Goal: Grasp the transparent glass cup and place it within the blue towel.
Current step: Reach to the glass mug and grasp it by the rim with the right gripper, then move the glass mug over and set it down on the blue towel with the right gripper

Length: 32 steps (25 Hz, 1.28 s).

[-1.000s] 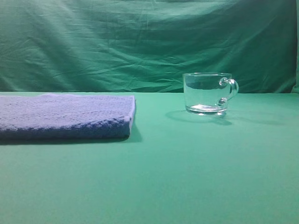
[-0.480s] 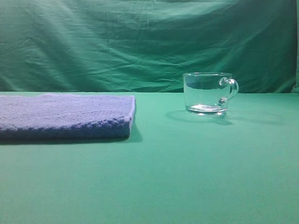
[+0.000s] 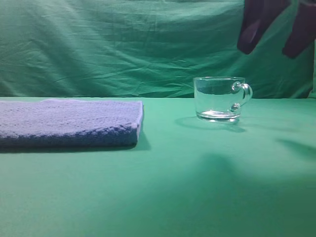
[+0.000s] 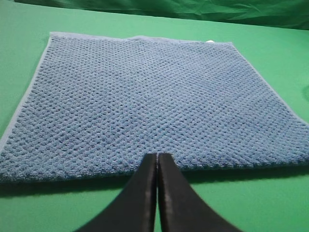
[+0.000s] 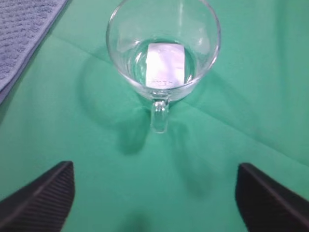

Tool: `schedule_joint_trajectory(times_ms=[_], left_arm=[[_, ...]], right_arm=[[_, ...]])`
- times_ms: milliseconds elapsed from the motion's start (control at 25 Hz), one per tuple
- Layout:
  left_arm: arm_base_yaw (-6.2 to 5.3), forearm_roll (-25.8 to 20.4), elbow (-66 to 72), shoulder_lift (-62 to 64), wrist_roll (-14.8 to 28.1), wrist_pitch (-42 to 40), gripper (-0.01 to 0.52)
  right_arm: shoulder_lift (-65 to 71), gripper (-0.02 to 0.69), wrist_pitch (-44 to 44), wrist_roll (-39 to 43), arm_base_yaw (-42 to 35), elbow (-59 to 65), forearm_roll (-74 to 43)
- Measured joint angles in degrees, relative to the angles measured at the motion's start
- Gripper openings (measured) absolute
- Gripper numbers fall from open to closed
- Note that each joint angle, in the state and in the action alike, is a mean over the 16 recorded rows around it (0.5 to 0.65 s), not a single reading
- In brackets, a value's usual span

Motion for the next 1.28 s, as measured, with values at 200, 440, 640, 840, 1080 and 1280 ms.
schedule_joint_trajectory(times_ms=[200, 440, 640, 840, 1080, 1280], left_arm=[[0.00, 0.00, 0.00, 0.00, 0.00, 0.00, 0.000], [0.00, 0.00, 0.00, 0.00, 0.00, 0.00, 0.000], [0.00, 0.00, 0.00, 0.00, 0.00, 0.00, 0.000], [0.00, 0.00, 0.00, 0.00, 0.00, 0.00, 0.000], [0.00, 0.00, 0.00, 0.00, 0.00, 0.00, 0.000], [0.00, 0.00, 0.00, 0.00, 0.00, 0.00, 0.000]], right_arm=[[4.02, 0.329, -3.09, -0.49, 0.19, -1.02, -0.11], [5.78, 0.154, -3.44, -0.92, 0.74, -3.35, -0.34], [5.57, 0.103, -1.27, -1.34, 3.11, -8.41, -0.64], [5.82, 0.103, 1.01, -2.01, 8.15, -16.21, -0.93], [10.12, 0.103, 2.08, -3.30, 16.73, -28.01, -1.07], [17.53, 0.103, 1.24, -4.26, 23.45, -37.33, -1.01]])
